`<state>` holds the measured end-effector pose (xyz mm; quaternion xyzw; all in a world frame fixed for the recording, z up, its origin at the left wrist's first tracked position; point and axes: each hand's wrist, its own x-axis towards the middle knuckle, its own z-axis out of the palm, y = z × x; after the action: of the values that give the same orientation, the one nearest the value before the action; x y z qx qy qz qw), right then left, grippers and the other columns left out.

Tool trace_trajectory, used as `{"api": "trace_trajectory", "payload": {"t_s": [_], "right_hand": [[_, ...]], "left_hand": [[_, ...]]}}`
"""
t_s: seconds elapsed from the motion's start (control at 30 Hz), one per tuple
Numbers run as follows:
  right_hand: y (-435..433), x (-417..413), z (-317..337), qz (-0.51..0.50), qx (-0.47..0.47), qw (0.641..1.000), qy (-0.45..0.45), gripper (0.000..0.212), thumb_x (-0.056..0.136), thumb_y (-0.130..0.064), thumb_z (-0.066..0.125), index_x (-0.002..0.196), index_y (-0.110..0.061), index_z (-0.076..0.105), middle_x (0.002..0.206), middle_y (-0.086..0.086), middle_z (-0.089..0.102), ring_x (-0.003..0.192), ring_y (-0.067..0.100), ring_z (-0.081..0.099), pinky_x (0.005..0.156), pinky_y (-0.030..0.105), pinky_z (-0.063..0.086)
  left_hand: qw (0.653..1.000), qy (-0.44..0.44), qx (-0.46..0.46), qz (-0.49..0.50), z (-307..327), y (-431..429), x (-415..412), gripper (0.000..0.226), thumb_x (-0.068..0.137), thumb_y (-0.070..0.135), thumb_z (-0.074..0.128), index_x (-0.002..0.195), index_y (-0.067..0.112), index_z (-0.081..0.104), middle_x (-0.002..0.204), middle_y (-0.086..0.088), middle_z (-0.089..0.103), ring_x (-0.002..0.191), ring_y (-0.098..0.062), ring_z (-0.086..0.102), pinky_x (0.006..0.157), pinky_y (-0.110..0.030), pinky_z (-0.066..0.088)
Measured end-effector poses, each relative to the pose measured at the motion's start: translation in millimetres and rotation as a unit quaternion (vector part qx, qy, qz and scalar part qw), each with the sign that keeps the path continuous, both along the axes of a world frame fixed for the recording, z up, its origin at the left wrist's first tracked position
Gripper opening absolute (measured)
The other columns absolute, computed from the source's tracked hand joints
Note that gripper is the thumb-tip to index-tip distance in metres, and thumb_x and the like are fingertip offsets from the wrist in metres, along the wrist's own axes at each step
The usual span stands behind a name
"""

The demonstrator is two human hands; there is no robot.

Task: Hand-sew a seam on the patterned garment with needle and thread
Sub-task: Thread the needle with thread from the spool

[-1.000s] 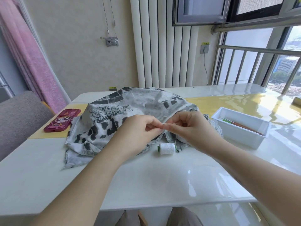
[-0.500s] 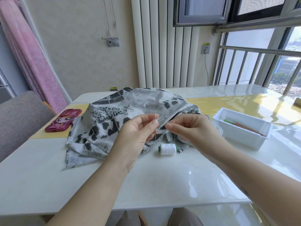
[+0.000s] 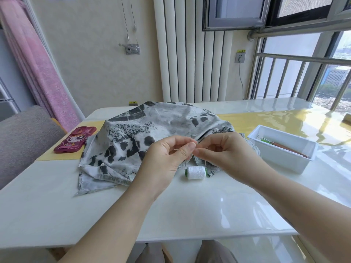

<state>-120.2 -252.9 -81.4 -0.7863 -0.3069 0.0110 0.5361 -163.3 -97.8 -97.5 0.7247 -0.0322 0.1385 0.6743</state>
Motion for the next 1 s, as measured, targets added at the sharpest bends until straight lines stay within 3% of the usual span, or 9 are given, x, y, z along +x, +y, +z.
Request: {"api": "trace_trajectory", "payload": {"t_s": [0.2, 0.37, 0.53, 0.7, 0.8, 0.93, 1.0], "right_hand": [[-2, -1, 5, -0.005, 0.003, 1.0, 0.008, 0.009, 0.084, -0.021, 0.069, 0.08, -0.013, 0.072, 0.038, -0.011, 0.037, 0.037, 0.005, 0.026, 0.04, 0.012, 0.023], [-1, -5, 5, -0.009, 0.038, 0.999, 0.033, 0.003, 0.083, -0.018, 0.07, 0.083, -0.016, 0.073, 0.047, -0.006, 0.033, 0.04, 0.006, 0.026, 0.04, 0.01, 0.025], [0, -5, 5, -0.013, 0.052, 0.998, 0.022, 0.011, 0.085, -0.02, 0.068, 0.077, -0.014, 0.071, 0.055, 0.006, 0.043, 0.04, 0.006, 0.027, 0.039, 0.013, 0.023], [3, -4, 5, -0.026, 0.082, 0.996, 0.014, 0.013, 0.084, -0.015, 0.069, 0.071, -0.014, 0.068, 0.042, -0.012, 0.027, 0.039, 0.007, 0.02, 0.04, 0.014, 0.021], [5, -3, 5, -0.02, 0.118, 0.993, 0.026, 0.015, 0.083, -0.014, 0.069, 0.068, -0.018, 0.067, 0.042, -0.014, 0.024, 0.043, 0.011, 0.018, 0.043, 0.02, 0.018], [5, -6, 7, -0.028, 0.158, 0.986, 0.042, 0.015, 0.08, -0.02, 0.072, 0.065, -0.022, 0.069, 0.048, -0.006, 0.034, 0.052, 0.016, 0.025, 0.05, 0.03, 0.019], [7, -8, 7, -0.031, 0.157, 0.987, 0.033, 0.011, 0.077, -0.024, 0.074, 0.067, -0.026, 0.071, 0.063, 0.0, 0.048, 0.058, 0.018, 0.035, 0.053, 0.028, 0.027]], "left_hand": [[1.0, -0.008, 0.001, 0.019, 4, -2, 2, 0.023, 0.068, 0.043, 0.063, 0.08, 0.023, 0.068, 0.071, 0.015, 0.069, 0.073, 0.002, 0.062, 0.067, -0.026, 0.049], [0.999, -0.024, -0.019, 0.03, 4, -3, 3, 0.017, 0.076, 0.033, 0.064, 0.084, 0.018, 0.068, 0.064, 0.014, 0.067, 0.066, 0.005, 0.061, 0.067, -0.009, 0.046], [0.999, -0.029, -0.019, 0.036, 3, -4, 2, 0.008, 0.083, 0.025, 0.064, 0.082, 0.017, 0.067, 0.061, 0.015, 0.066, 0.063, 0.005, 0.061, 0.065, -0.006, 0.044], [0.998, -0.036, -0.017, 0.05, 6, -4, -3, 0.019, 0.073, 0.037, 0.064, 0.079, 0.019, 0.067, 0.062, 0.014, 0.067, 0.064, 0.005, 0.061, 0.064, -0.005, 0.043], [0.998, -0.031, -0.024, 0.053, 7, -3, -6, 0.021, 0.069, 0.04, 0.063, 0.077, 0.021, 0.067, 0.06, 0.013, 0.066, 0.062, 0.004, 0.06, 0.063, -0.005, 0.043], [0.998, -0.038, -0.023, 0.043, 7, -1, -10, 0.017, 0.07, 0.038, 0.064, 0.075, 0.022, 0.068, 0.06, 0.011, 0.064, 0.06, 0.001, 0.059, 0.06, -0.007, 0.043], [0.998, -0.043, -0.014, 0.038, 6, -1, -12, 0.017, 0.069, 0.039, 0.065, 0.076, 0.024, 0.069, 0.061, 0.012, 0.065, 0.062, 0.0, 0.059, 0.062, -0.009, 0.043]]}}
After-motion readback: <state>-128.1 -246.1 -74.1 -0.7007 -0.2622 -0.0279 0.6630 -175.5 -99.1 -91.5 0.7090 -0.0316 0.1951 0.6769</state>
